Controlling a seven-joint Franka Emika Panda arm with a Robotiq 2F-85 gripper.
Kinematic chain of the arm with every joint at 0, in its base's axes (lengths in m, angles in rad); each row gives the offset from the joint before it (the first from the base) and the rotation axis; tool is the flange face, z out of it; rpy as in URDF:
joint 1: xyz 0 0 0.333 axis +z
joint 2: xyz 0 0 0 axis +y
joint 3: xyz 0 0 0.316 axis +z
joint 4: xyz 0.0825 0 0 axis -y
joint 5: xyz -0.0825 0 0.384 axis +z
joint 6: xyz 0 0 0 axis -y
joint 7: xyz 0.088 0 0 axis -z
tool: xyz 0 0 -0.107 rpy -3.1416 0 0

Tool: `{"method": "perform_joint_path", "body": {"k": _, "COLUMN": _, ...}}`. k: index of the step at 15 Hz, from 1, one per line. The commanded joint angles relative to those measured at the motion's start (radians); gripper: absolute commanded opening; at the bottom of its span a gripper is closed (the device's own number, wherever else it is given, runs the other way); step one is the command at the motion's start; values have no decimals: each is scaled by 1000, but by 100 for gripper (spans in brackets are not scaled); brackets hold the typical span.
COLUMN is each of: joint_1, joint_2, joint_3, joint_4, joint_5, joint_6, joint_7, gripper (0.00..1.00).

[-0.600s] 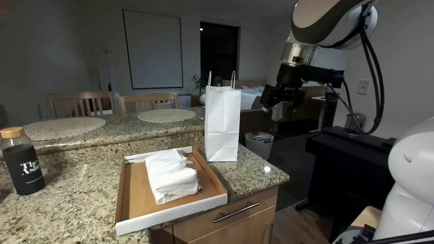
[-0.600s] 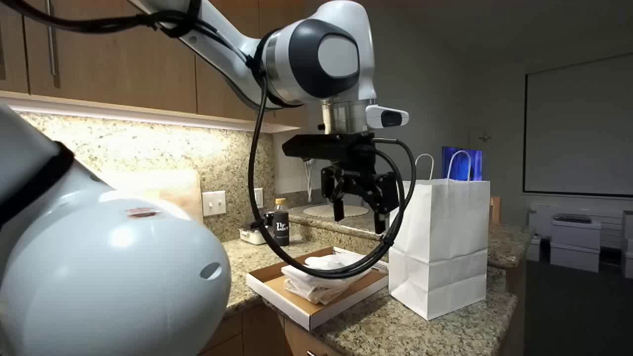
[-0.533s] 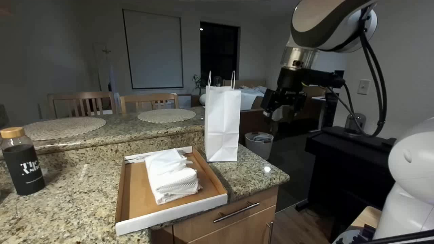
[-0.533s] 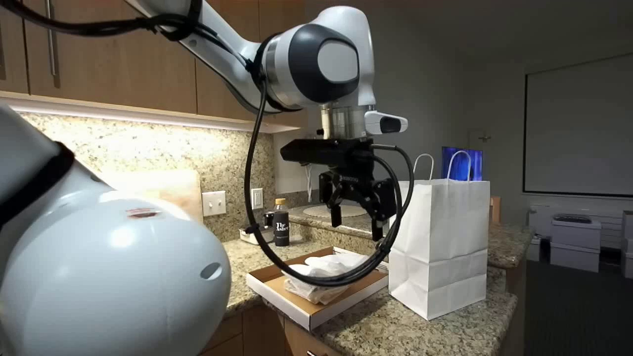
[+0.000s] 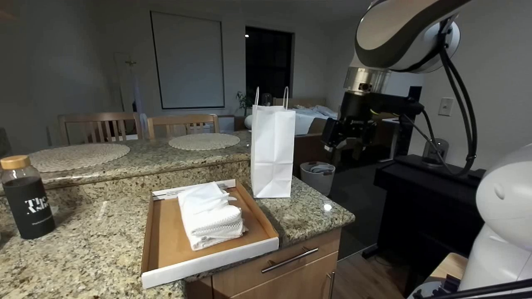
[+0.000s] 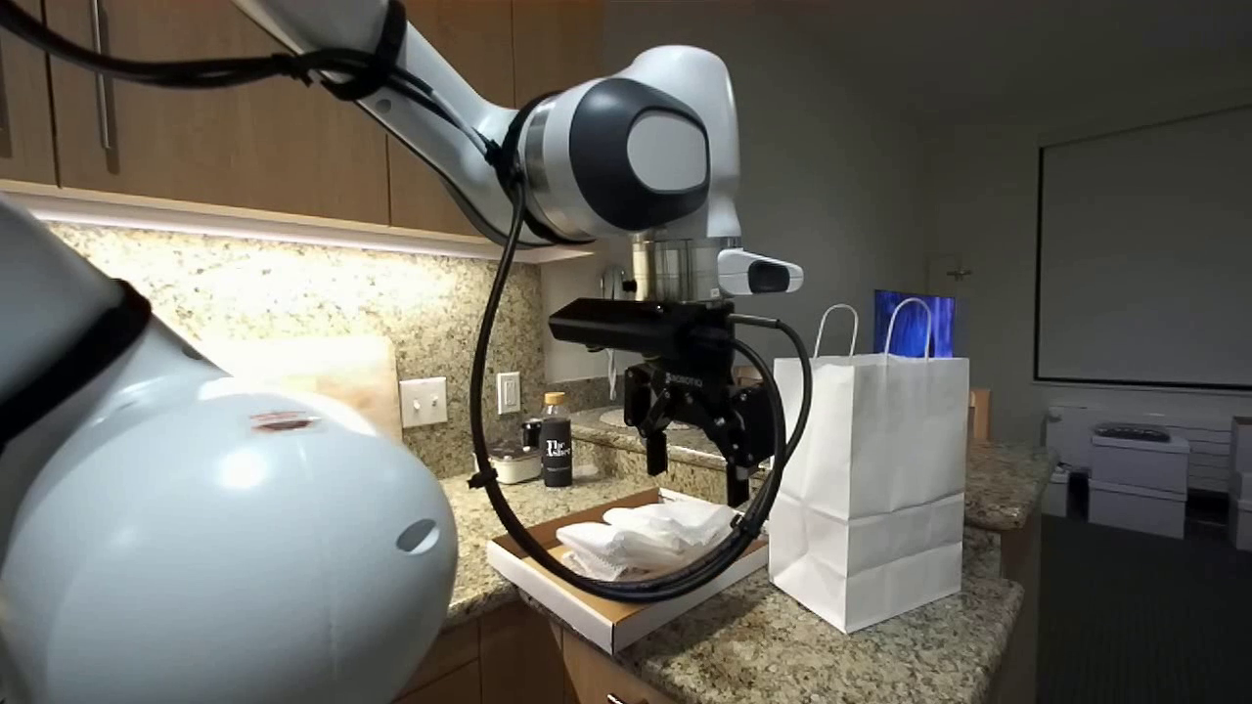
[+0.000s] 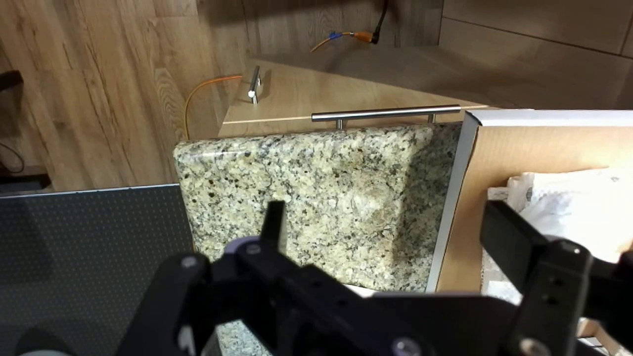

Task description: Place two white cloths from the box in the white bag

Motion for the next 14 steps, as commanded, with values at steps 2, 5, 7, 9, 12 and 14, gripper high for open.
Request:
{"method": "perform_joint_path", "body": {"k": 2, "joint_1": -5, "joint_2": 0, "joint_3": 5, "joint_4": 2, "joint_5": 4, "joint_6": -3, "joint_7": -4, "gripper": 100}}
{"method": "perform_joint_path", "body": {"k": 5, "joint_1": -5, "joint_2": 0, "joint_3": 5, "joint_4": 2, "joint_5": 4, "joint_6": -3, "joint_7": -4, "gripper": 100}}
{"method": "perform_joint_path", "body": {"k": 7, "joint_1": 2, "joint_2": 4, "joint_3": 24, "joint_4": 18, "joint_5": -4, "joint_6": -10, "joint_7": 2, "gripper": 100}}
{"method": "perform_joint_path", "body": {"k": 9, "joint_1": 12, "joint_2": 6, "joint_3": 72, "joint_4": 52, "joint_5": -29, "joint_6": -17, "joint_7": 13, "gripper": 100}}
{"method": "perform_joint_path", "body": {"k": 12, "joint_1": 43, "joint_2": 25, "joint_3": 145, "joint_4": 115, "joint_5": -62, "joint_6": -37, "joint_7": 5, "gripper": 100}}
{"method": "perform_joint_path", "body": {"k": 14, "joint_1": 71, "joint_2": 58, "joint_3": 196, "joint_4": 178, "joint_5": -103, "joint_6": -61, "joint_7": -9, "gripper": 100}}
